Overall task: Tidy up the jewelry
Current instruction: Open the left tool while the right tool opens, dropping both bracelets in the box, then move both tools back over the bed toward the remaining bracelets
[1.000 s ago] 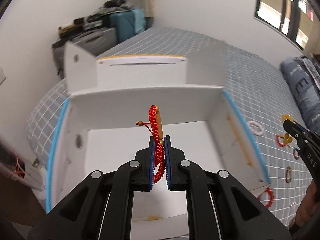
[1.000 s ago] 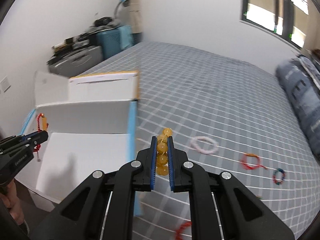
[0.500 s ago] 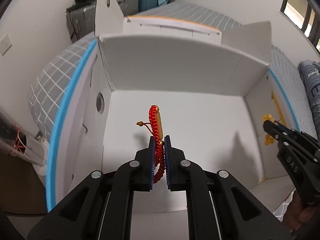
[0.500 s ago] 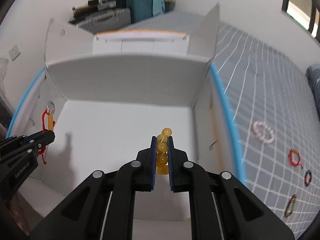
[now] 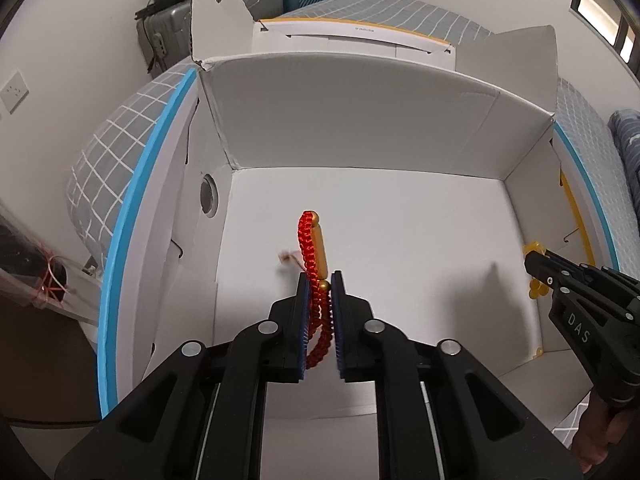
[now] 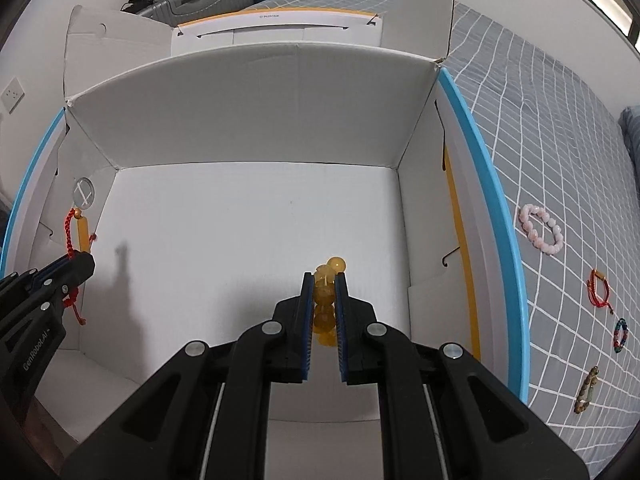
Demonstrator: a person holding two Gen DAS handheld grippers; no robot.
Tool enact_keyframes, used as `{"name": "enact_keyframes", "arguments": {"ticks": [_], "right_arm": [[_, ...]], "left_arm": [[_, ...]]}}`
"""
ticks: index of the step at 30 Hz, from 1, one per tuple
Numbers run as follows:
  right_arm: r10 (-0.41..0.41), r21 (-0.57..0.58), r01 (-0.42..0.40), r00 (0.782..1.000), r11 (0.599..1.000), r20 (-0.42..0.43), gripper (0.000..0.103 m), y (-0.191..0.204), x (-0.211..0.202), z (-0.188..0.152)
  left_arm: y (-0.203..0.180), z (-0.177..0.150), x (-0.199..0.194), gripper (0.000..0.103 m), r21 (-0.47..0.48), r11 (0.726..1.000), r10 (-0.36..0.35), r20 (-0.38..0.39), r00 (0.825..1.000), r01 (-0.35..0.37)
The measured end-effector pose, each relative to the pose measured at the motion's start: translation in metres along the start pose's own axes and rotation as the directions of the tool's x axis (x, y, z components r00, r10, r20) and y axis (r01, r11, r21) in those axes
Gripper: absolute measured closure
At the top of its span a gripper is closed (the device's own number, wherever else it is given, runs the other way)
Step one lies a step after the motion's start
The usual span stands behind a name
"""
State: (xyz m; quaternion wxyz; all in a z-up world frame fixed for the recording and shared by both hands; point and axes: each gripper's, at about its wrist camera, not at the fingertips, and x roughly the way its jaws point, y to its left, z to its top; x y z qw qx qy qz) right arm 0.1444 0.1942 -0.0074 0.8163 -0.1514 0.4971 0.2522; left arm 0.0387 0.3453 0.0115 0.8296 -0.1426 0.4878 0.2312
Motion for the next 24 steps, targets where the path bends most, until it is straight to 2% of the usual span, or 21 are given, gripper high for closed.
{"name": "enact_keyframes", "arguments": {"ticks": [4,5,7,9,15,19,24], "right_arm": [[-0.001,0.000,0.001,1.000,1.000,0.011,0.092,-0.001,-0.002,0.002],[0.000,-0.003,0.000,1.000,1.000,0.015,0.085,0.000,-0.002,0.002],[-0.002,-0.018,0.003,0.999,1.000,0.041,0.073,0.001,-0.007,0.002],[0.000,-0.016,0.001,0.998,1.000,0.062,0.056,0.001,-0.012,0.001],[0.016,0.002,-0.016,0.991,1.000,0.130,0.027,-0.004,-0.033,0.001],[0.025,0.015,-0.029,0.979,0.999,0.203,0.014,-0.009,-0.054,-0.002],[0.022,0.038,-0.033,0.964,0.999,0.264,0.008,-0.021,-0.078,-0.009]], "left_arm": [[0.001,0.000,-0.002,0.088,-0.008,1.000,-0.003,0.004,1.000,0.003],[0.001,0.000,-0.003,0.082,-0.012,1.000,-0.005,0.008,1.000,0.005],[0.001,-0.002,-0.010,0.061,-0.012,1.000,-0.010,0.033,0.999,0.011],[0.000,-0.004,-0.018,0.050,-0.010,1.000,-0.013,0.064,0.998,0.013],[0.003,-0.006,-0.037,0.029,-0.021,1.000,-0.007,0.130,0.991,0.010],[0.004,-0.009,-0.048,0.015,-0.036,0.999,-0.004,0.173,0.985,0.010],[-0.002,-0.014,-0.059,0.008,-0.030,0.999,-0.015,0.206,0.978,0.022]]}}
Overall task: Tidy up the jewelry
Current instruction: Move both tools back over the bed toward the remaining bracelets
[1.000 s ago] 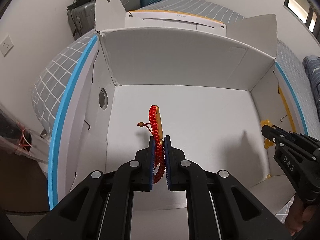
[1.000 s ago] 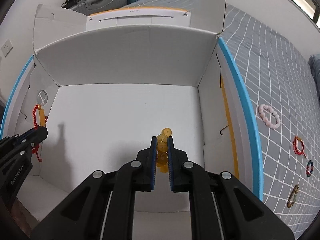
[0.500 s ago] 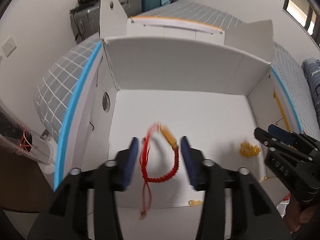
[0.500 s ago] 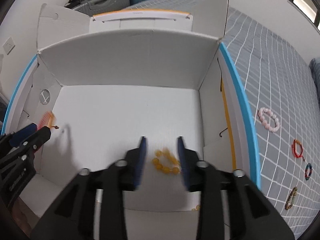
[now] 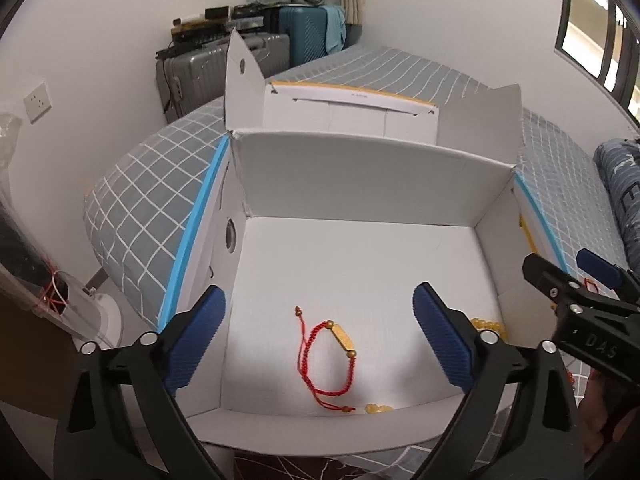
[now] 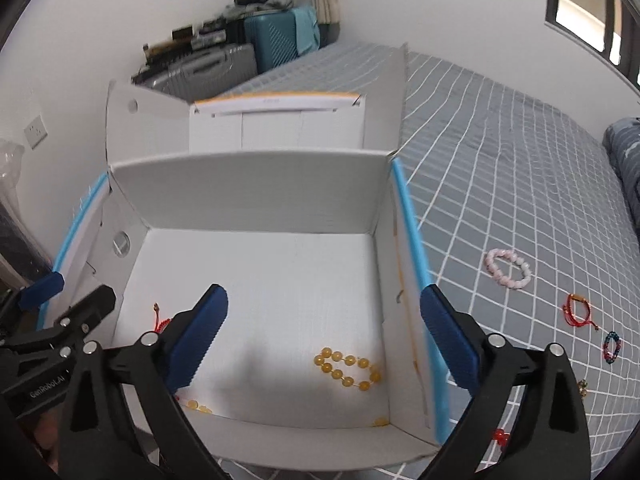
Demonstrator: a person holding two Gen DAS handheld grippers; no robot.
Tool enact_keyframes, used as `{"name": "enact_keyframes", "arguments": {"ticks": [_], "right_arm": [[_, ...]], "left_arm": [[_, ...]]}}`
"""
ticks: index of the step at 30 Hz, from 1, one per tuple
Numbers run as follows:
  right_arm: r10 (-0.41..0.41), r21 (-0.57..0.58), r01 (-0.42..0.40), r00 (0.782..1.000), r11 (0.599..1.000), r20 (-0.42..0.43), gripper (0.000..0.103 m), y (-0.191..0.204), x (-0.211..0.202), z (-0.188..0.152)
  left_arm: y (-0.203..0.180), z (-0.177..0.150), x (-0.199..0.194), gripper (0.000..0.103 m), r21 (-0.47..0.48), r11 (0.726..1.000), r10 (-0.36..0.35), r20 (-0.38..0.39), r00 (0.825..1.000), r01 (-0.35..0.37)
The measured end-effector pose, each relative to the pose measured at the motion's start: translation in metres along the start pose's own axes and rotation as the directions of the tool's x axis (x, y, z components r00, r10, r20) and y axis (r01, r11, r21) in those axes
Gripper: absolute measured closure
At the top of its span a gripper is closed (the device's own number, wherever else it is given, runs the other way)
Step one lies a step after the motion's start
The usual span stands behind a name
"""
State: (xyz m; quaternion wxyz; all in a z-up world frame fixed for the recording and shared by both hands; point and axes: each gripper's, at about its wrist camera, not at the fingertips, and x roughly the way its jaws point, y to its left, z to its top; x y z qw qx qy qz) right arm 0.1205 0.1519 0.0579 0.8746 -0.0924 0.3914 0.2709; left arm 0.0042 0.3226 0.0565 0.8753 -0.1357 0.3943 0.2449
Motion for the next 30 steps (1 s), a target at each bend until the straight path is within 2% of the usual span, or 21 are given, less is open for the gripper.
{"name": "enact_keyframes", "arguments": {"ticks": [4,8,14,17,20,25,30], "right_arm": [[-0.027,0.015,0.026,0.999,1.000,0.043,0.008,-0.018,-0.022,-0.004],[-0.061,0.037,0.059,0.996,0.998,0.071,0.008,-0.045,-0.042,-0.010],[-0.151,0.088,0.143,0.984,0.986,0.095,0.008,-0.109,-0.074,-0.030],[-0.233,0.088,0.224,0.968,0.971,0.098,0.008,-0.144,-0.086,-0.046],[-0.260,0.134,0.248,0.963,0.959,0.077,0.008,-0.181,-0.093,-0.059],[-0.276,0.192,0.266,0.961,0.945,0.028,0.008,-0.230,-0.096,-0.080],[-0.285,0.232,0.286,0.958,0.930,-0.039,0.008,-0.268,-0.082,-0.108]], "left_arm": [[-0.013,-0.001,-0.010,0.006,0.019,1.000,-0.012,0.028,1.000,0.012],[-0.035,-0.005,-0.022,0.006,0.057,0.997,-0.054,0.046,0.997,0.052],[-0.082,-0.011,-0.038,0.006,0.126,0.984,-0.134,0.056,0.989,0.126],[-0.116,-0.018,-0.044,0.006,0.178,0.969,-0.179,0.042,0.983,0.169],[-0.155,-0.027,-0.053,0.006,0.238,0.947,-0.229,0.030,0.973,0.216],[-0.206,-0.044,-0.060,0.006,0.294,0.914,-0.292,0.000,0.956,0.279],[-0.258,-0.069,-0.059,0.006,0.361,0.879,-0.318,-0.045,0.947,0.313]]}}
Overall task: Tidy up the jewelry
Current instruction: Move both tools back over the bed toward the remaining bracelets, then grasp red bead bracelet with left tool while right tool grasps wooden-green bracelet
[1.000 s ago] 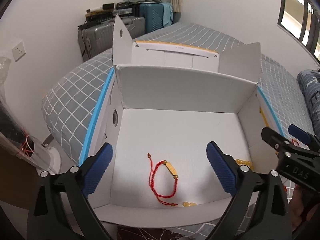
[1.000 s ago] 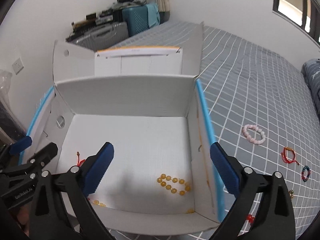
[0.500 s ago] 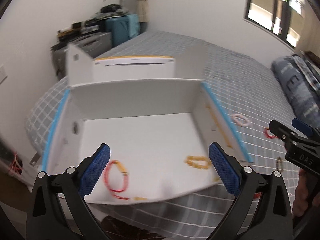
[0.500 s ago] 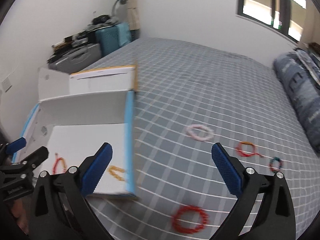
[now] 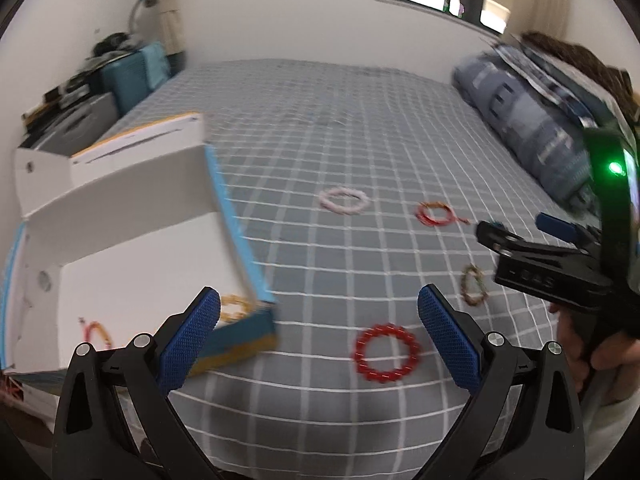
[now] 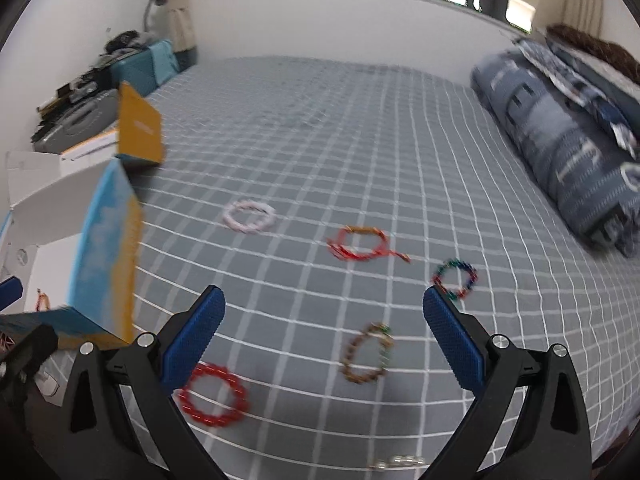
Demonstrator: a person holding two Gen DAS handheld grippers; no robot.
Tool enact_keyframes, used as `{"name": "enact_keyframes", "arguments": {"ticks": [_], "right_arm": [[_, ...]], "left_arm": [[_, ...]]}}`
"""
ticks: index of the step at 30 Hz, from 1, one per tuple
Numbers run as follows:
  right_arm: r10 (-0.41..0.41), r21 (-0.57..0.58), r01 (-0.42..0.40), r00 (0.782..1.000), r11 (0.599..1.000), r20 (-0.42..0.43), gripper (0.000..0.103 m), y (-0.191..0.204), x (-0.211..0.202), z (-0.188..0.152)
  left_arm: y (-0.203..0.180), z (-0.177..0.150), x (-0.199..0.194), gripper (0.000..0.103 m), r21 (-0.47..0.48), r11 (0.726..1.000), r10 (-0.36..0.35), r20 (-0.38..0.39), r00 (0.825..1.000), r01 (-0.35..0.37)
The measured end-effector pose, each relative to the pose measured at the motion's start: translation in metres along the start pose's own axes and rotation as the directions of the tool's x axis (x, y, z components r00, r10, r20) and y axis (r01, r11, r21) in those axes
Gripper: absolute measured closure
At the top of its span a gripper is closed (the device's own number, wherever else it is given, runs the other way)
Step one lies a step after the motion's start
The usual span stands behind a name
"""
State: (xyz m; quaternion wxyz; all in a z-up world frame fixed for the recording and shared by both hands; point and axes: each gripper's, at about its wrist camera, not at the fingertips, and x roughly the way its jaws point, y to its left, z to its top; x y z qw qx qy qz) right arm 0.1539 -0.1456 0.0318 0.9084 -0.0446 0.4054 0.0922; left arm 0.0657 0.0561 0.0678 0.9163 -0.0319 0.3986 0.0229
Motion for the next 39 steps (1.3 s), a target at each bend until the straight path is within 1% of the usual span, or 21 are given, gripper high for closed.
{"name": "enact_keyframes", "arguments": {"ticks": [2,5,10,16,19,24,25,26,27,29,31,33,37,39], "right_arm": [[-0.004,0.014,0.004,1.000,1.000,-0.023,0.008,-0.012,0.010,-0.007],[-0.005,0.036,0.007,0.998,0.999,-0.059,0.008,-0.024,0.025,-0.016],[0.002,0.064,0.005,0.994,0.998,-0.113,0.008,-0.037,0.053,-0.029],[0.011,0.073,0.001,0.987,0.997,-0.161,0.008,-0.041,0.082,-0.041],[-0.004,0.067,0.016,0.984,0.998,-0.177,0.008,-0.039,0.095,-0.046],[-0.015,0.059,0.027,0.980,0.998,-0.200,0.008,-0.036,0.110,-0.053],[-0.013,0.059,0.026,0.978,0.998,-0.206,0.010,-0.036,0.112,-0.055],[-0.009,0.060,0.022,0.976,0.998,-0.218,0.015,-0.036,0.115,-0.057],[-0.007,0.060,0.021,0.975,0.998,-0.224,0.017,-0.035,0.118,-0.060],[-0.013,0.056,0.026,0.976,0.998,-0.219,0.017,-0.035,0.118,-0.062],[-0.010,0.057,0.022,0.976,0.998,-0.219,0.021,-0.035,0.117,-0.063],[-0.005,0.060,0.019,0.976,0.998,-0.219,0.029,-0.034,0.116,-0.063],[0.000,0.062,0.013,0.977,0.998,-0.215,0.037,-0.035,0.115,-0.065],[0.004,0.067,0.010,0.977,0.998,-0.214,0.045,-0.036,0.115,-0.066]], "left_arm": [[-0.017,-0.005,0.013,0.006,0.016,1.000,-0.011,-0.023,1.000,0.012],[-0.034,-0.015,0.037,0.006,0.041,0.999,-0.006,-0.064,0.998,0.009],[-0.045,-0.036,0.078,0.006,0.050,0.999,-0.008,-0.119,0.993,0.014],[-0.046,-0.058,0.117,0.006,0.052,0.998,-0.009,-0.141,0.990,0.017],[-0.043,-0.062,0.129,0.006,0.050,0.998,-0.016,-0.148,0.989,0.024],[-0.040,-0.067,0.138,0.005,0.037,0.998,-0.043,-0.139,0.989,0.049],[-0.040,-0.067,0.139,0.005,0.039,0.998,-0.048,-0.136,0.990,0.053],[-0.040,-0.068,0.140,0.005,0.042,0.997,-0.051,-0.133,0.990,0.057],[-0.041,-0.068,0.141,0.005,0.044,0.997,-0.052,-0.133,0.990,0.058],[-0.042,-0.069,0.143,0.005,0.040,0.997,-0.056,-0.134,0.989,0.062],[-0.042,-0.069,0.143,0.005,0.040,0.997,-0.054,-0.135,0.989,0.060],[-0.043,-0.068,0.143,0.006,0.038,0.997,-0.056,-0.141,0.988,0.062],[-0.046,-0.067,0.141,0.010,0.038,0.997,-0.057,-0.156,0.986,0.064],[-0.047,-0.067,0.140,0.012,0.041,0.997,-0.059,-0.158,0.986,0.067]]}}
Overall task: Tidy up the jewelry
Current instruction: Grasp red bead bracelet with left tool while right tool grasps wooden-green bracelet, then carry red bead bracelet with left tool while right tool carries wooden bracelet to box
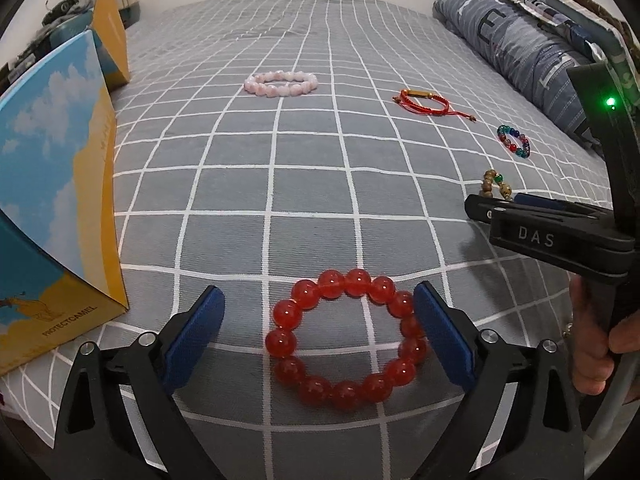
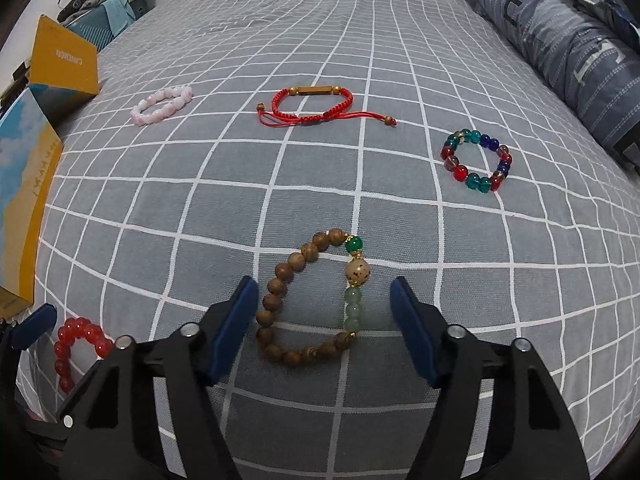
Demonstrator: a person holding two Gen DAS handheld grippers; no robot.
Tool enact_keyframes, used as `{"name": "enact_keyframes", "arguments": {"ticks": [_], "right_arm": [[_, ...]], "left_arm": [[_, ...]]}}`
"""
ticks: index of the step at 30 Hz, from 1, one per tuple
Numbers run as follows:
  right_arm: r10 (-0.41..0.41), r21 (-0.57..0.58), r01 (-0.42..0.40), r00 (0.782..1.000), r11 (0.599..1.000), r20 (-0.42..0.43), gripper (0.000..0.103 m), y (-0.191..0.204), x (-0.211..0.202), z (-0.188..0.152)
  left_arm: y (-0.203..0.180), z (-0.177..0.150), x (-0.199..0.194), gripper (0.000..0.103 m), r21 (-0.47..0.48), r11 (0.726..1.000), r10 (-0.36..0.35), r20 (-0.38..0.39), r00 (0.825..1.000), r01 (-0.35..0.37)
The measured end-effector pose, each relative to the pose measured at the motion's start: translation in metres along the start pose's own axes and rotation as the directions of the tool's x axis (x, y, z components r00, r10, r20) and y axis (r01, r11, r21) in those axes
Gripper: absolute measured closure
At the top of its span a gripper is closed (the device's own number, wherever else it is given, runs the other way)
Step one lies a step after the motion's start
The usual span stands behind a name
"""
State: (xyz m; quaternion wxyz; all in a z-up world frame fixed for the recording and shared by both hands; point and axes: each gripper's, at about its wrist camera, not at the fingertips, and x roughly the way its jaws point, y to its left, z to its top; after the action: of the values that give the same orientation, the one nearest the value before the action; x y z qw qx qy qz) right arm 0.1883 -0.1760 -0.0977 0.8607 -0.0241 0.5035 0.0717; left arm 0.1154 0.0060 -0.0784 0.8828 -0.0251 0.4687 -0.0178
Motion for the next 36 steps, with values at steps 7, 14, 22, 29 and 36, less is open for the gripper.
{"name": "enact_keyframes", "arguments": {"ticks": [7,14,22,29,36], "right_arm": [[-0.005,0.008,0.005,1.000,1.000,0.012,0.066,-0.002,-0.002,-0.001],[-0.016,0.015,0.016,1.000,1.000,0.020,0.085,-0.002,-0.003,-0.002],[-0.054,-0.002,0.054,0.998,0.999,0.034,0.088,0.005,-0.001,-0.005],[-0.041,0.034,0.039,0.998,0.999,0.052,0.089,0.000,-0.013,0.000],[-0.046,0.037,0.043,0.993,0.998,0.109,0.089,0.007,-0.041,0.009]], "left_arm": [[-0.008,-0.001,0.001,0.017,0.022,1.000,-0.004,-0.006,1.000,0.005],[-0.013,-0.003,0.002,0.055,0.048,0.999,0.017,-0.013,1.000,-0.016],[-0.008,-0.001,-0.005,0.078,0.036,0.999,0.001,-0.017,1.000,0.000],[-0.007,0.002,-0.013,0.078,0.027,1.000,-0.002,-0.014,1.000,0.003],[0.000,0.011,-0.030,0.078,0.009,1.000,0.006,0.005,1.000,-0.006]]}}
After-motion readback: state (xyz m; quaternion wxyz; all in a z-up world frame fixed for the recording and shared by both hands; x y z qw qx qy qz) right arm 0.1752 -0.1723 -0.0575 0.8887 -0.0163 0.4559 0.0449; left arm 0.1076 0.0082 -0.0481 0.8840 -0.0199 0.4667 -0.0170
